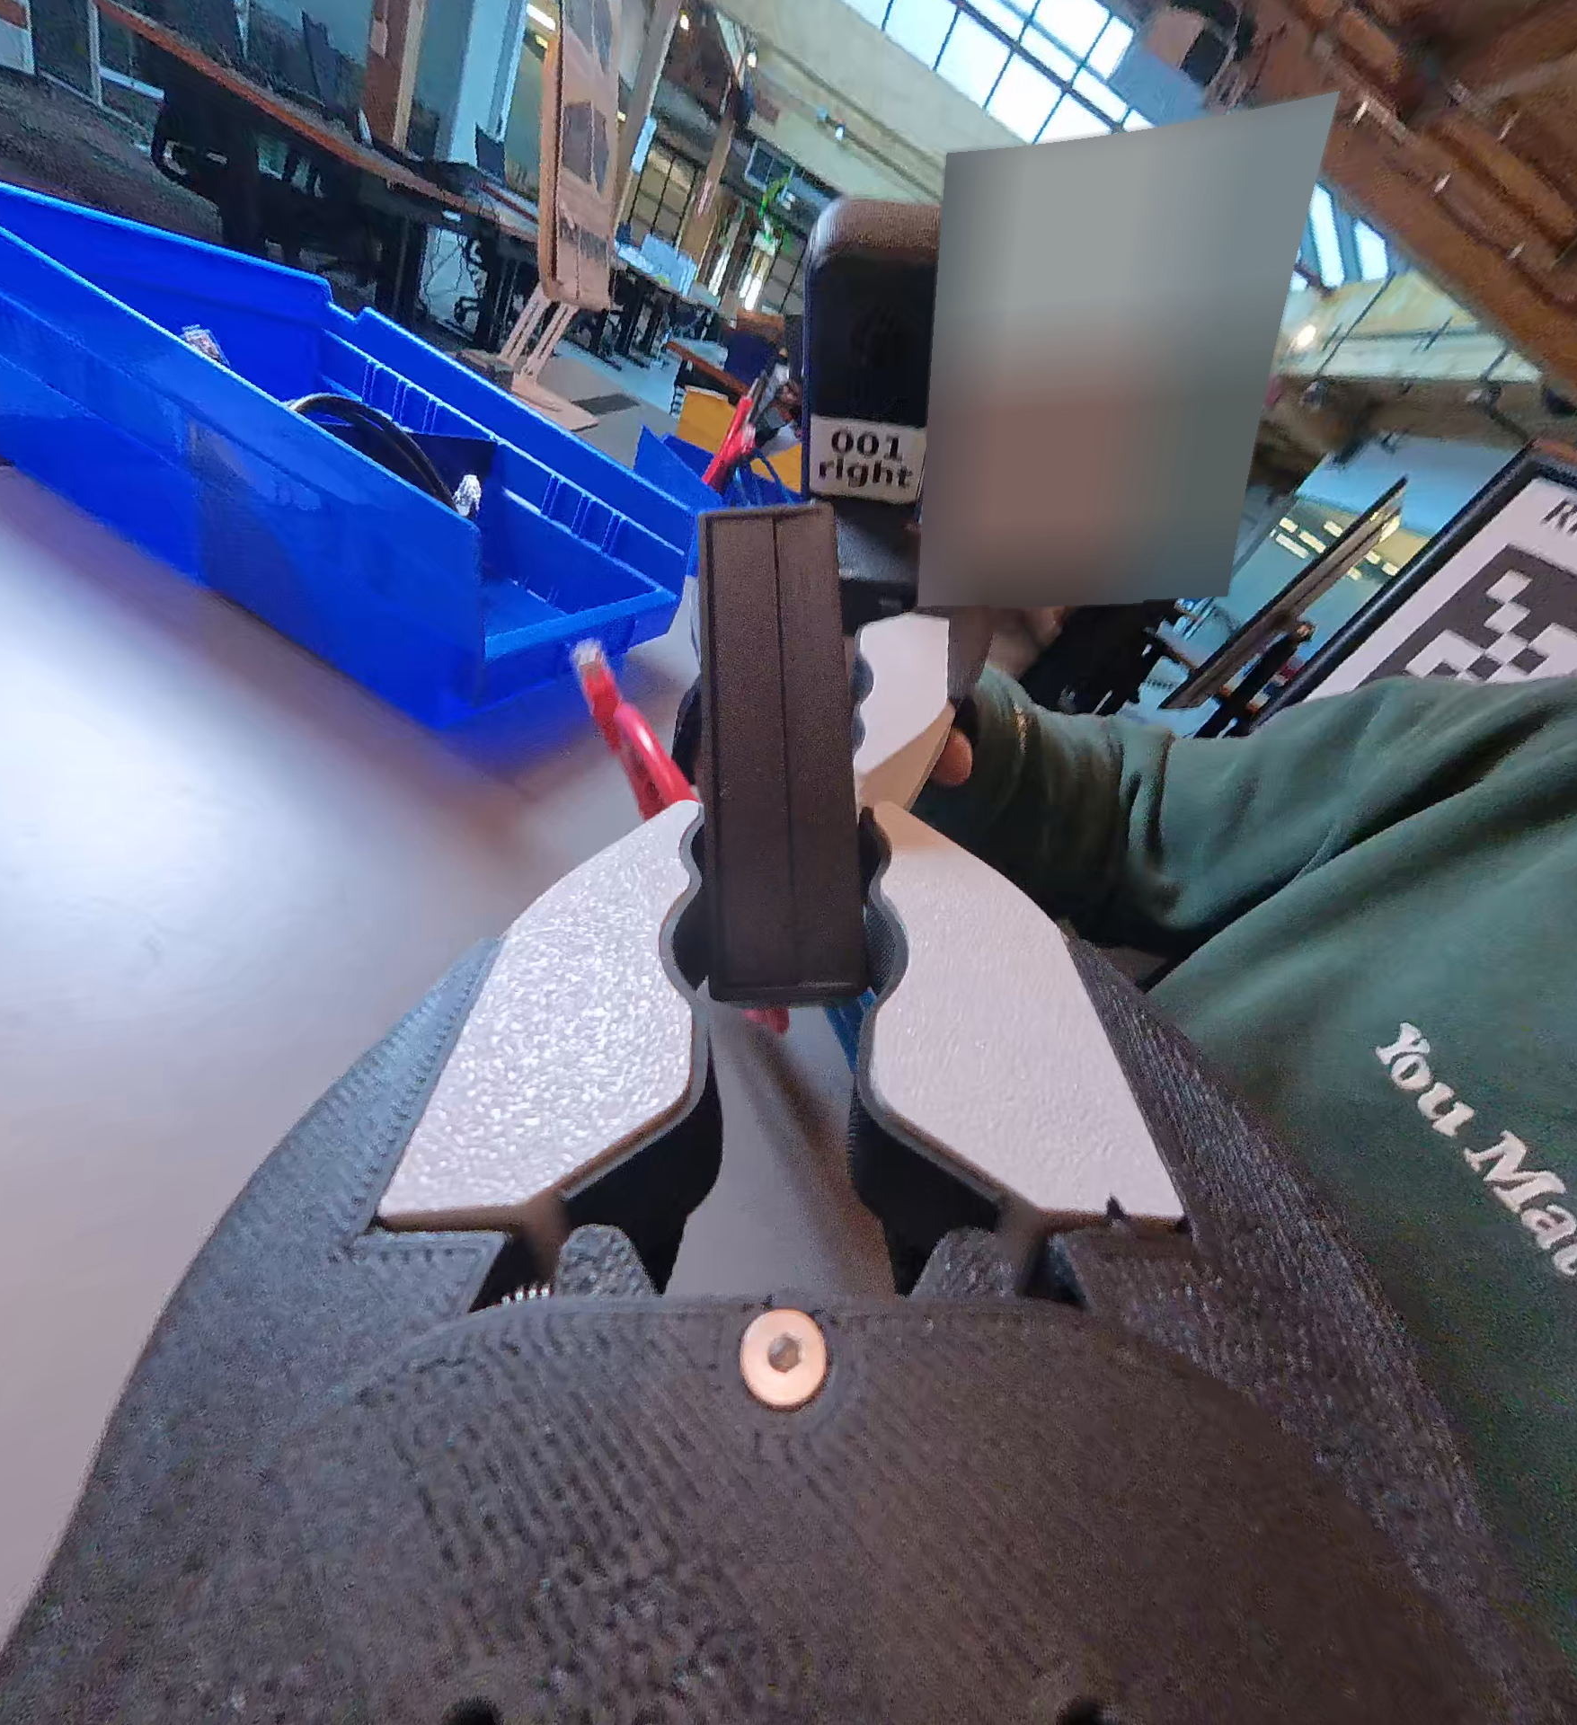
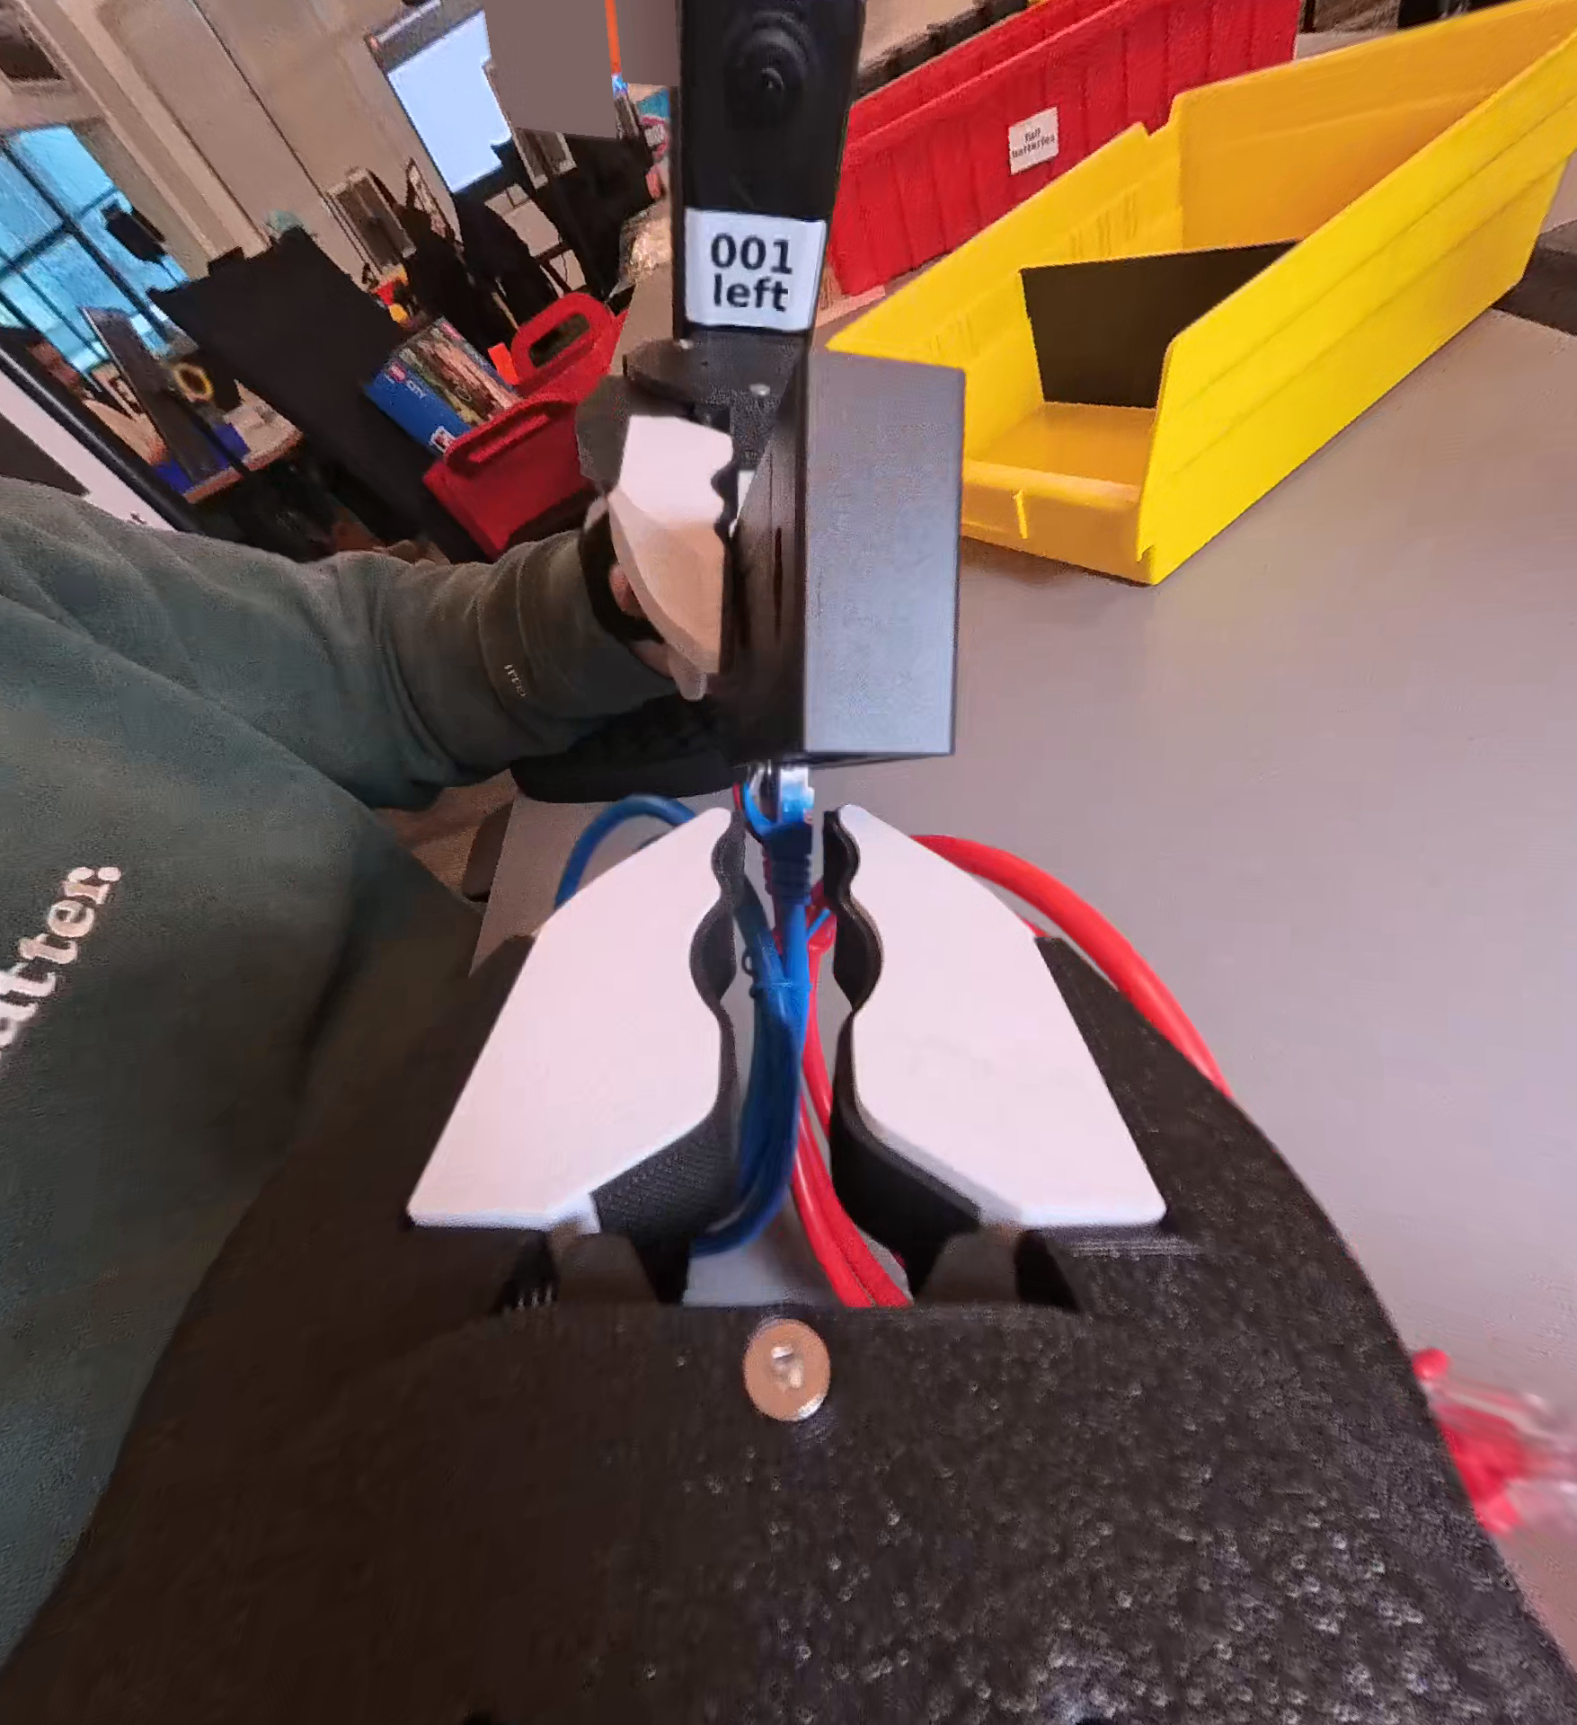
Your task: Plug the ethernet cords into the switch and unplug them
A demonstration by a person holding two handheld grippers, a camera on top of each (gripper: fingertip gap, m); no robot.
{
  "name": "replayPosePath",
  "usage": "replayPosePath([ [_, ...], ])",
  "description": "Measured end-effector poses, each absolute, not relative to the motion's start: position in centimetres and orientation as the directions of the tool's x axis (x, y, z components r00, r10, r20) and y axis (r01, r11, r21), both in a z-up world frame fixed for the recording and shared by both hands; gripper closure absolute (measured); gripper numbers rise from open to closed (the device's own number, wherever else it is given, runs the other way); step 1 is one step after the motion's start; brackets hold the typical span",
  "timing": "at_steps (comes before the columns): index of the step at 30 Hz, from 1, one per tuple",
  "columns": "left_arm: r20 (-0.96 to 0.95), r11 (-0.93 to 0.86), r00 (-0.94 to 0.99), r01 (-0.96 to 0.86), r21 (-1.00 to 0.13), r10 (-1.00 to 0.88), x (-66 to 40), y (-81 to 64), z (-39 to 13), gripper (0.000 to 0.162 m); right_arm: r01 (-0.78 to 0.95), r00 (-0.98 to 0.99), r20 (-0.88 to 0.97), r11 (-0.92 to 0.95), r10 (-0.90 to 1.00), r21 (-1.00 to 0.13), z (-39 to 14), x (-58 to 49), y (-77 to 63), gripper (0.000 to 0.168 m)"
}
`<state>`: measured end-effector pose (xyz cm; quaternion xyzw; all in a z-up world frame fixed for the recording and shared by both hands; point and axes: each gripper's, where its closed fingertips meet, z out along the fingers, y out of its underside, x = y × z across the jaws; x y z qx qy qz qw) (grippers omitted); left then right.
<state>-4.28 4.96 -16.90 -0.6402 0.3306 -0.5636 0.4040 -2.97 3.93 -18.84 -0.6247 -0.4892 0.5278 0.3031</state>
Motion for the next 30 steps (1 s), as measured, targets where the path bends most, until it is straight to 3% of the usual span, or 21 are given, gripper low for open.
replayPosePath([
  [6, 0.46, -0.457, 0.148, 0.058, -0.888, -0.875, -3.7, 4.7, -16.8, 0.133, 0.31, -0.034, -0.354, -0.327, 0.934, -0.893, -20.3, -4.3, 3.1, 0.143],
  [11, 0.448, -0.445, 0.13, 0.05, -0.894, -0.885, -3.5, 4.4, -16.8, 0.133, 0.322, -0.085, -0.368, -0.324, 0.926, -0.89, -20.1, -4.2, 2.6, 0.153],
  [19, 0.22, -0.262, 0.166, -0.305, -0.916, -0.961, -3.3, 3.1, -20.7, 0.126, 0.522, -0.073, -0.331, -0.247, 0.941, -0.816, -21.5, -3.1, 2.1, 0.153],
  [30, 0.472, -0.447, -0.005, -0.314, -0.838, -0.882, -2.3, 0.8, -22.1, 0.13, 0.627, -0.121, -0.303, -0.164, 0.945, -0.762, -23.3, -3.1, 0.7, 0.154],
])
